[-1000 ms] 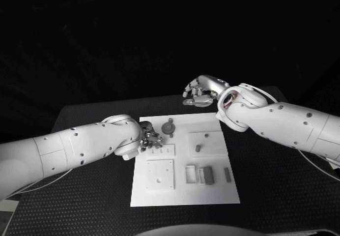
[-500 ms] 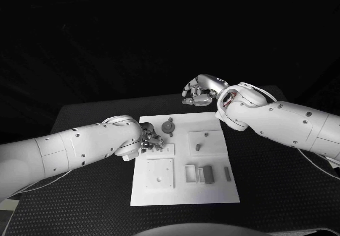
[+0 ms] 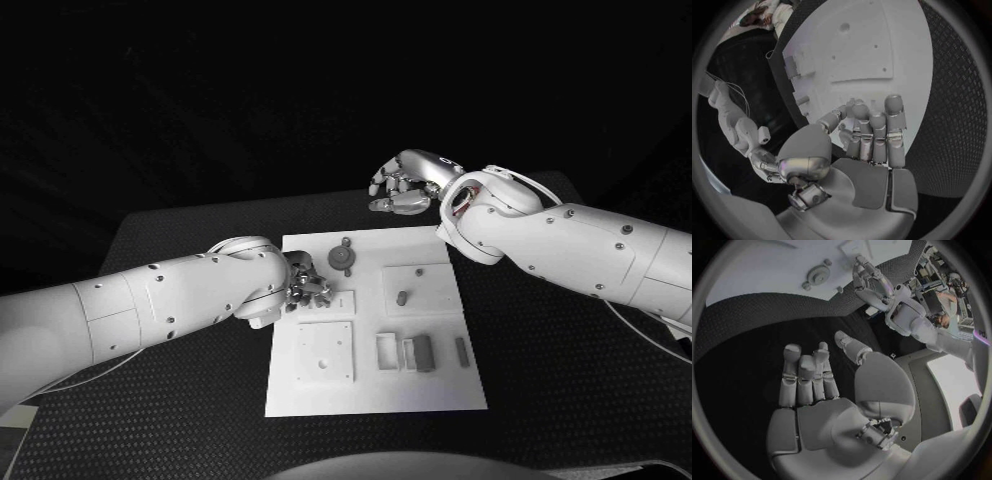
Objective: Assemble the parts on the task board
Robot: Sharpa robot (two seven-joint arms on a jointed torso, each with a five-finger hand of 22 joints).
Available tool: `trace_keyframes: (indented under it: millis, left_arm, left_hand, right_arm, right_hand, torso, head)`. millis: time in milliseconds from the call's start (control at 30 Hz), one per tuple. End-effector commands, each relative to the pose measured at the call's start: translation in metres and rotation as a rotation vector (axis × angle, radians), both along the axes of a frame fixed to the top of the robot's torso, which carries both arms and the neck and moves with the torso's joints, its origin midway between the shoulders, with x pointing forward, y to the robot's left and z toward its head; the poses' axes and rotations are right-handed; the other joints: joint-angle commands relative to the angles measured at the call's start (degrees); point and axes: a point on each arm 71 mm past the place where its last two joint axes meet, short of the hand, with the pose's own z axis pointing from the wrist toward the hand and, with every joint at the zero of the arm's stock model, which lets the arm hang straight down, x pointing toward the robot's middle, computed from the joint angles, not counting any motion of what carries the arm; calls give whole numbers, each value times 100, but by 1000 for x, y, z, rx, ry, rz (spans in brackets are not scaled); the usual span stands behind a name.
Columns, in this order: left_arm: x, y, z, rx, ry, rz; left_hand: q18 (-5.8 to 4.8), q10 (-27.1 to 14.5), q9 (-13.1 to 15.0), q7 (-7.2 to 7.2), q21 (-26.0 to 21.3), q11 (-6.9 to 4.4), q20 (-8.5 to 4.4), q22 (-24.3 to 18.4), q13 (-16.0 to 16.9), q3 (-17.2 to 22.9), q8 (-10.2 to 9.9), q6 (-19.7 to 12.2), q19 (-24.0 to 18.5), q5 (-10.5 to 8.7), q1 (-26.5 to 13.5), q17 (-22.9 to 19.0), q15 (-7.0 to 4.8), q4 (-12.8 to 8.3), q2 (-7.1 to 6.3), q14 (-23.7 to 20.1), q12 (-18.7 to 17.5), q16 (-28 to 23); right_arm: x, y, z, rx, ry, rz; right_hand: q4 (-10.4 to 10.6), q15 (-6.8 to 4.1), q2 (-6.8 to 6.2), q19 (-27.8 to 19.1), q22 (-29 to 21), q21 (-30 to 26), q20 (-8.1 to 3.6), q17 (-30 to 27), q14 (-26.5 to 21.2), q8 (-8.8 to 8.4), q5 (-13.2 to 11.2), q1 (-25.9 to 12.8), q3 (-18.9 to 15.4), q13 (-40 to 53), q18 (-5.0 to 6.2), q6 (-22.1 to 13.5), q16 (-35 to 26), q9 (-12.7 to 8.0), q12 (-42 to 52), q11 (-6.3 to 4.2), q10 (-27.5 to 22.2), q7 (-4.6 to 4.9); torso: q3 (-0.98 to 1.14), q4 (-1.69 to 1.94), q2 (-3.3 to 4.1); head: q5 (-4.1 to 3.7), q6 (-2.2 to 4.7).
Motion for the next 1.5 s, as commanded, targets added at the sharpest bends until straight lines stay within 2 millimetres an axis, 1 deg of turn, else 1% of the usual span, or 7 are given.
trace_keyframes:
  millis: [33,133,467,733,1067,1200,1500]
  left_arm:
    - [-1,-2,-1,10,-3,-15]
    - [-1,-2,-1,10,-3,-16]
    - [-2,-3,-4,10,1,-16]
    - [-2,-3,-4,9,2,-16]
    - [-2,-3,-5,11,9,-20]
    - [-2,-3,-5,8,9,-19]
    - [-2,-3,-5,1,15,-17]
  left_hand:
    - [95,-53,1161,-89,39,-116,-353,132,-6,61,21,114,281,-17,140,-9,-383,-45,95,218,40,21]
    - [96,-53,1160,-89,42,-116,-355,131,-8,61,18,114,282,-20,140,-12,-384,-44,94,219,44,25]
    - [96,-56,1155,-89,52,-116,-358,130,-15,59,5,115,280,-27,136,-25,-386,-38,77,219,59,36]
    - [96,-57,1147,-88,60,-116,-360,128,-22,56,-11,113,279,-32,130,-39,-387,-27,61,220,74,47]
    - [96,-57,1141,-91,72,-119,-363,126,-32,44,-23,132,279,-40,119,-58,-390,-13,30,224,98,66]
    - [95,-65,1134,-95,83,-121,-365,123,-50,13,-36,155,275,-53,79,-85,-393,35,-35,221,119,84]
    - [100,-88,1112,-97,94,-124,-376,112,-118,-90,-102,168,261,-157,-58,-180,-399,259,-352,204,179,135]
  right_arm:
    - [-1,1,0,-3,6,13]
    - [-1,1,0,-3,6,14]
    - [-1,2,0,-3,6,14]
    - [-2,2,1,-2,6,16]
    - [-2,2,1,-2,7,15]
    - [-2,2,1,-3,8,16]
    - [-2,2,1,-3,10,17]
  right_hand:
    - [0,-2,1,3,65,-23,3,-5,-19,6,8,28,-3,-8,83,13,-32,-7,-1,6,-12,49]
    - [0,-1,1,3,65,-24,3,-5,-19,6,8,27,-4,-8,83,13,-32,-7,-1,6,-13,49]
    - [1,-1,2,3,65,-25,4,-6,-19,7,9,25,-5,-9,83,13,-32,-8,-1,6,-13,49]
    - [1,-1,3,2,66,-25,4,-6,-19,7,9,24,-7,-10,83,13,-32,-8,-1,6,-13,49]
    - [2,-1,5,2,66,-26,5,-7,-20,8,10,23,-8,-11,83,15,-32,-8,-1,6,-13,48]
    - [2,-1,5,2,66,-26,5,-7,-20,9,10,23,-9,-11,83,16,-32,-7,-1,6,-13,48]
    - [2,-1,4,1,67,-27,6,-7,-20,10,10,22,-10,-12,83,17,-32,-7,-1,6,-13,48]
  torso:
    - [-3,1,2]
    - [0,2,2]
    - [-5,1,3]
    - [1,-1,-3]
    - [0,-2,-3]
    - [1,0,0]
    - [0,0,0]
  head:
    - [-6,-3]
    - [-7,-7]
    - [-16,-19]
    - [-18,-20]
    - [-19,-21]
    - [-20,-23]
    - [-23,-22]
